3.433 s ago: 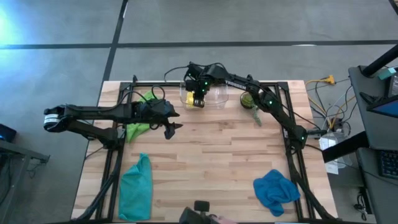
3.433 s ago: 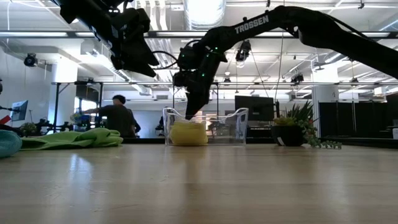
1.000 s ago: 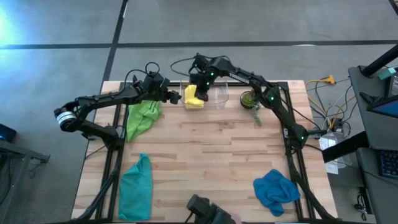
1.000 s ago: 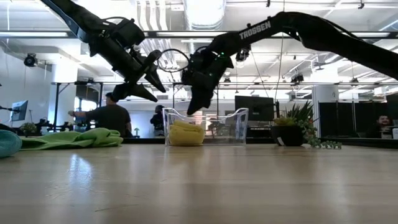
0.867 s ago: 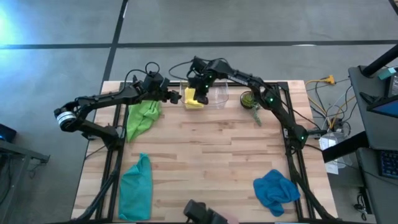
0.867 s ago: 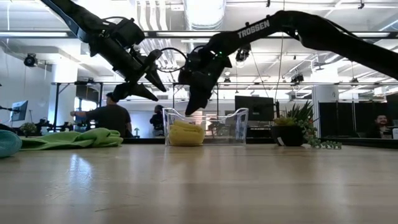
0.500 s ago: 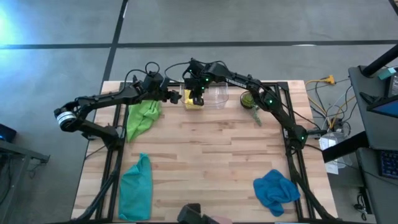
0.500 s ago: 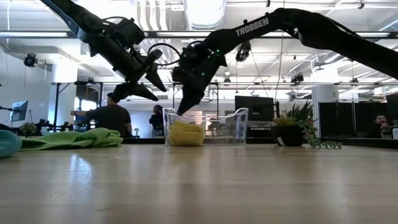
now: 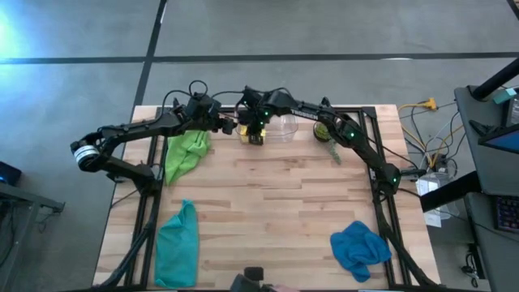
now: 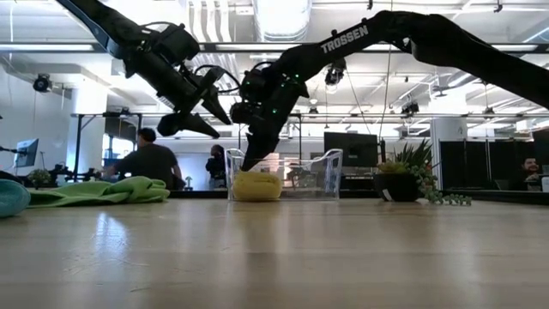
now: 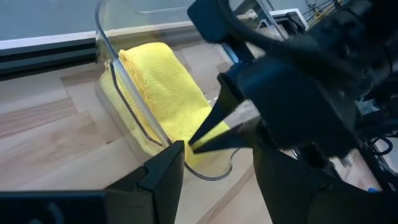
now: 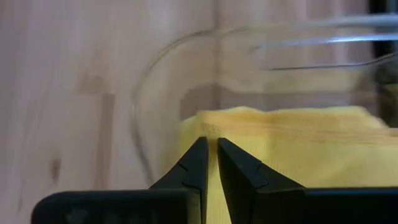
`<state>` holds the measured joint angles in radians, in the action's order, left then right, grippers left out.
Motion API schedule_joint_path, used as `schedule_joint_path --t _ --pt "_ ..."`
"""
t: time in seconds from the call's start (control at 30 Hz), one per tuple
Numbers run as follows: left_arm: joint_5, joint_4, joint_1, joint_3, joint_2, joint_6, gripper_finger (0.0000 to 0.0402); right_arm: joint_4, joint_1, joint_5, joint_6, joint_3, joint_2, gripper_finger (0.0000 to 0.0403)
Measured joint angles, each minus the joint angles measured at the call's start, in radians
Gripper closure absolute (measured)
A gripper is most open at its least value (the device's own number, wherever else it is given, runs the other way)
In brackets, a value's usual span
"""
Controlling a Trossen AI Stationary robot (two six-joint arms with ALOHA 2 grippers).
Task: Fold microfiber towels
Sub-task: Put the yellow microfiber towel into the transparent bin, then adjust the transparent bin
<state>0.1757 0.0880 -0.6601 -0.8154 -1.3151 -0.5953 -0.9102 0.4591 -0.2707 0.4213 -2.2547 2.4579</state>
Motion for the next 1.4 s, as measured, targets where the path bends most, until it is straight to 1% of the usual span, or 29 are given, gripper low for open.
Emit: schedule_joint_path --t 0.27,0.47,0.63,0.8,0.97,1.13,1.23,1.4 --pt "0.000 0.000 0.000 0.002 0.000 -0.001 0.0226 -0.006 -0.010 0.015 -0.021 0.000 0.000 0.0375" --pt "0.000 0.003 0.000 0.001 0.000 0.000 0.0226 -0.010 -0.029 0.015 -0.024 0.000 0.000 0.0390" --pt "-0.001 0.003 0.000 0.002 0.000 0.000 0.0226 -0.014 -0.034 0.043 -0.065 0.000 0.000 0.0394" --pt "-0.001 0.001 0.000 0.001 0.000 -0.001 0.0226 -0.045 -0.038 0.045 -0.108 0.000 0.000 0.0394" --pt "0.003 -0.001 0.000 0.002 0.001 -0.001 0.0227 -0.073 -0.044 0.047 -0.111 0.004 0.000 0.0394" --pt "0.008 -0.001 0.000 0.000 0.004 -0.002 0.0227 -0.063 -0.044 0.047 -0.166 0.003 0.000 0.0394" --pt "0.018 0.000 -0.002 0.000 0.013 -0.003 0.0227 -0.073 -0.039 0.047 -0.206 -0.030 0.000 0.0394" --pt "0.042 0.010 0.002 0.003 0.021 -0.003 0.0227 -0.086 -0.004 0.044 -0.229 -0.096 -0.015 0.0394"
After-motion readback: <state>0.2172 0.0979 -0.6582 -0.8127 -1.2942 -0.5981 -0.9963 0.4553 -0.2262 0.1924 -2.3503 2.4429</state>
